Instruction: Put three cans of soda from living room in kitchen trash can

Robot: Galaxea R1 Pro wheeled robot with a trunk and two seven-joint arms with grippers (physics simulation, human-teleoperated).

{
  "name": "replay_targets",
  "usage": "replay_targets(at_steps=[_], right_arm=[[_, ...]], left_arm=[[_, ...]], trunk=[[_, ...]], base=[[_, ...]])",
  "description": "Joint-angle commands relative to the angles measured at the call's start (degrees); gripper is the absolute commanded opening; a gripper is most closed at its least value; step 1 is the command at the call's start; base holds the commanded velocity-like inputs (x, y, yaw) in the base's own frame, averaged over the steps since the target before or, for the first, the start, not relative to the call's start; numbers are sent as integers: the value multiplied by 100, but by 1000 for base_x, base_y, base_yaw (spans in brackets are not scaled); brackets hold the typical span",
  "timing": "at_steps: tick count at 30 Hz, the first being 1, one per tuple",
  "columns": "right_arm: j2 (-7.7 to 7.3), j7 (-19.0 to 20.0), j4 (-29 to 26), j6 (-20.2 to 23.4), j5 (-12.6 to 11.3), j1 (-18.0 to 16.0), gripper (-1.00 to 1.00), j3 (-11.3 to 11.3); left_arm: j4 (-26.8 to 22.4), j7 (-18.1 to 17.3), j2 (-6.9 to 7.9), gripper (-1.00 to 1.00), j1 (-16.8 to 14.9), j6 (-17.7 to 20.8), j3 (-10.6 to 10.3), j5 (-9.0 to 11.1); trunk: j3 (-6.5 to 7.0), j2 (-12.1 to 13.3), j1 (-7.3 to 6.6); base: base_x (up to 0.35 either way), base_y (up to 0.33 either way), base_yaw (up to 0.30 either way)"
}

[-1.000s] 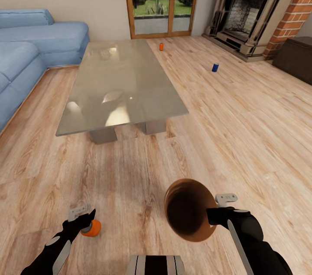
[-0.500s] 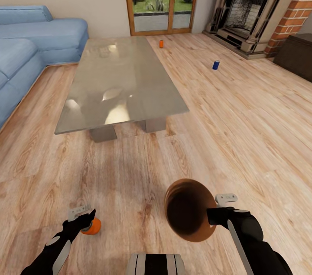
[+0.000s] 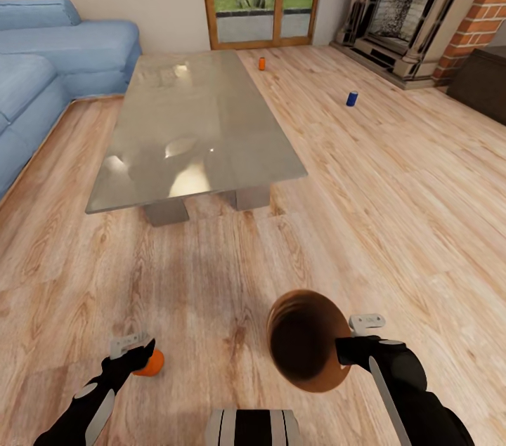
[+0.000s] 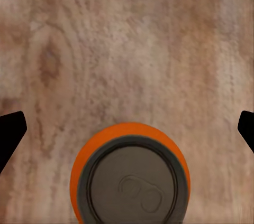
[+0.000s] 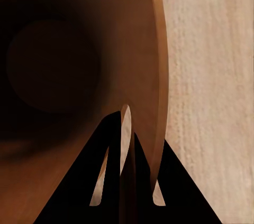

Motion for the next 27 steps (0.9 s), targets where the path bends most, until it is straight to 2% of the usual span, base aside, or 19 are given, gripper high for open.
replay_targets(at_steps=[1, 13, 27], right_arm=[[1, 28, -2, -1, -112, -1, -100, 1], [1, 24, -3, 2, -106, -30, -100, 8], [4, 32, -3, 64, -112, -488, -100, 27]], left_arm=[[1, 0, 0, 100, 0, 0, 0, 0], [13, 0, 0, 100, 0, 0, 0, 0], [15, 0, 0, 100, 0, 0, 0, 0]], trunk=[[-7, 0, -1], [-89, 0, -1], [-94, 0, -1]], base=[[0, 0, 0], [0, 0, 0], [0, 0, 0]])
